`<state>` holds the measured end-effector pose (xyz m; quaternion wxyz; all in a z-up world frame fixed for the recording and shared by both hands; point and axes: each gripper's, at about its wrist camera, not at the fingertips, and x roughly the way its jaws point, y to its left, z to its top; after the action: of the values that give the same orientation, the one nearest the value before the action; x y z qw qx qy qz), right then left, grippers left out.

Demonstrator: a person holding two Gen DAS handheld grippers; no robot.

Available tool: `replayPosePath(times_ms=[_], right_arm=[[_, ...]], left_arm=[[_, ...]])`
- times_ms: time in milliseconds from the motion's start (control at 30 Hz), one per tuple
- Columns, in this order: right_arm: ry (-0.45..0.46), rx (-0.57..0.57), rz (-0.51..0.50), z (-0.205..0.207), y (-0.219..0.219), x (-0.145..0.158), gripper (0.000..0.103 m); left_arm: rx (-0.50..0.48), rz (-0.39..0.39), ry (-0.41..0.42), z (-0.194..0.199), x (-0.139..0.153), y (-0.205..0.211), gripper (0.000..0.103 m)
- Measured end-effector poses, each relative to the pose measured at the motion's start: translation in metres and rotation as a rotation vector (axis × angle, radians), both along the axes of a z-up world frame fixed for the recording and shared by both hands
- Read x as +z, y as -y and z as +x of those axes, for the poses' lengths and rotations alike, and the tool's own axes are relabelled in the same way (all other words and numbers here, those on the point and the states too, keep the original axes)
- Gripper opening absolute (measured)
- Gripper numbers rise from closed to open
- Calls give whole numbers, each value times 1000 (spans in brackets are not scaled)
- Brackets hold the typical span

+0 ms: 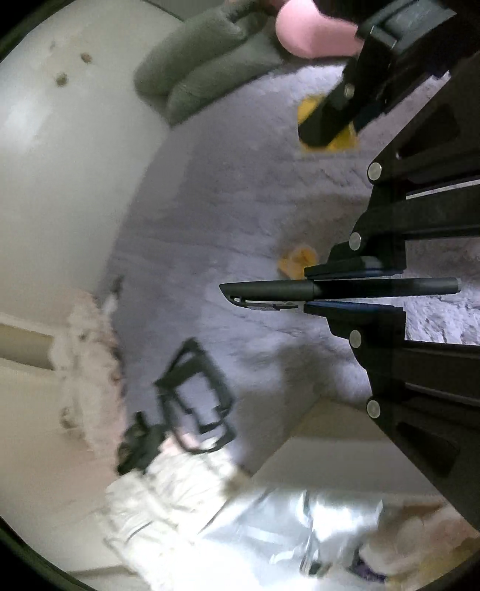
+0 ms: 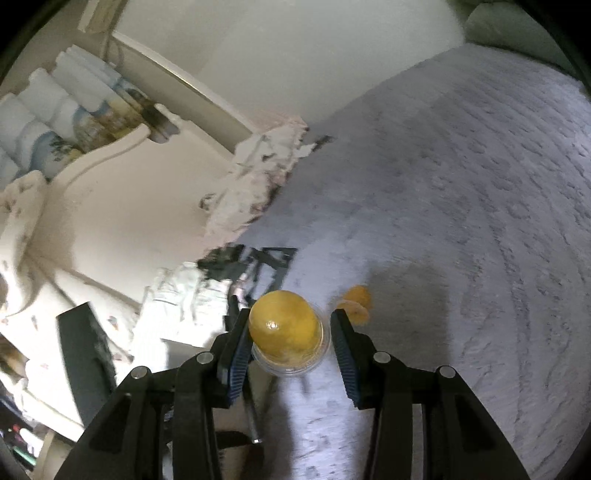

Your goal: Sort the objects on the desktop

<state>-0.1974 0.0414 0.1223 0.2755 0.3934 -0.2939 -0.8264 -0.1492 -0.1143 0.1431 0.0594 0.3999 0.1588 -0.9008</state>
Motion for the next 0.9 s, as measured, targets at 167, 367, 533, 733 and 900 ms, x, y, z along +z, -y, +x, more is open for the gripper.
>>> replayPosePath(times_ms=[167,367,533,733,900], right_arm=[[-43,25,-37,8,6,14,41],[-44,113,-119,16,33,22,41],[-58,293,-254,32,75,33,41],[-86,447,-314,59,128,40,41],[-43,545,-366,70,160,28,41]], left_arm=[[31,-83,-107,26,34,3,11],[53,-142,-181,54,60,16,11],[65,-178,-217,88,82,48,11],[99,-297,-248,132,96,74,10],[204,-391,-125,114,80,95,10]])
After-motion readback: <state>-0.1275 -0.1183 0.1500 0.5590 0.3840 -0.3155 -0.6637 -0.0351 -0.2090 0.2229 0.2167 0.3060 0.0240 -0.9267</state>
